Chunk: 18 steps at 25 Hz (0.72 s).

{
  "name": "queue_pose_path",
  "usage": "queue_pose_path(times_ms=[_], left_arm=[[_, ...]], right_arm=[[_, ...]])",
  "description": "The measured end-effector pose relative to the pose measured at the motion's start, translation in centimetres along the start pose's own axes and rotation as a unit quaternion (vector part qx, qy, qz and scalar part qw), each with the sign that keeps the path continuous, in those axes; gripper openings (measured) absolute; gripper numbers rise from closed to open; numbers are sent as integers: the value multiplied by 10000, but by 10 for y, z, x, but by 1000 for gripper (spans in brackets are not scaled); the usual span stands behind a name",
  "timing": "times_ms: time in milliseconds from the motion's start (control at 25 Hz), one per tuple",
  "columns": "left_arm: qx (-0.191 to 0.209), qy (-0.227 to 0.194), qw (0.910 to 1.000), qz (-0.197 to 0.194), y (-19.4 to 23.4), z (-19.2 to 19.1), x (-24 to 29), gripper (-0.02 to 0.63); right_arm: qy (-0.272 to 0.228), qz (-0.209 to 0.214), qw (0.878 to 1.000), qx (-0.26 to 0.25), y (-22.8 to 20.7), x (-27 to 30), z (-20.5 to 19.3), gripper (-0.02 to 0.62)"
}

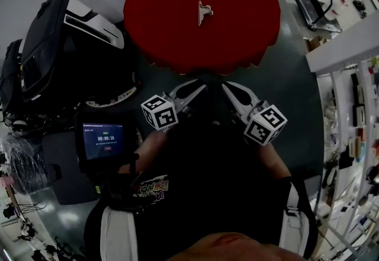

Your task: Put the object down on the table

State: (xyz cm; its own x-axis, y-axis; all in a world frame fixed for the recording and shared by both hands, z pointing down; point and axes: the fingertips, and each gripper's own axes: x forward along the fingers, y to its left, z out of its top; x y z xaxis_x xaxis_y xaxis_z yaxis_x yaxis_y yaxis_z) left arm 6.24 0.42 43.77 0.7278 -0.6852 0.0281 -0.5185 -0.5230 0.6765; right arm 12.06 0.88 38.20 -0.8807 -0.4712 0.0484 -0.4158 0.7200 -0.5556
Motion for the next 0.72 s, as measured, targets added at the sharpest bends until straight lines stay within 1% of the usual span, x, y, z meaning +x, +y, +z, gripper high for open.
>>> queue_pose_path(times_ms=[720], left_arm=[[17,69,10000,-30,-5,-1,4,123]], right_arm=[[11,12,10000,4,1,-4,3,2]])
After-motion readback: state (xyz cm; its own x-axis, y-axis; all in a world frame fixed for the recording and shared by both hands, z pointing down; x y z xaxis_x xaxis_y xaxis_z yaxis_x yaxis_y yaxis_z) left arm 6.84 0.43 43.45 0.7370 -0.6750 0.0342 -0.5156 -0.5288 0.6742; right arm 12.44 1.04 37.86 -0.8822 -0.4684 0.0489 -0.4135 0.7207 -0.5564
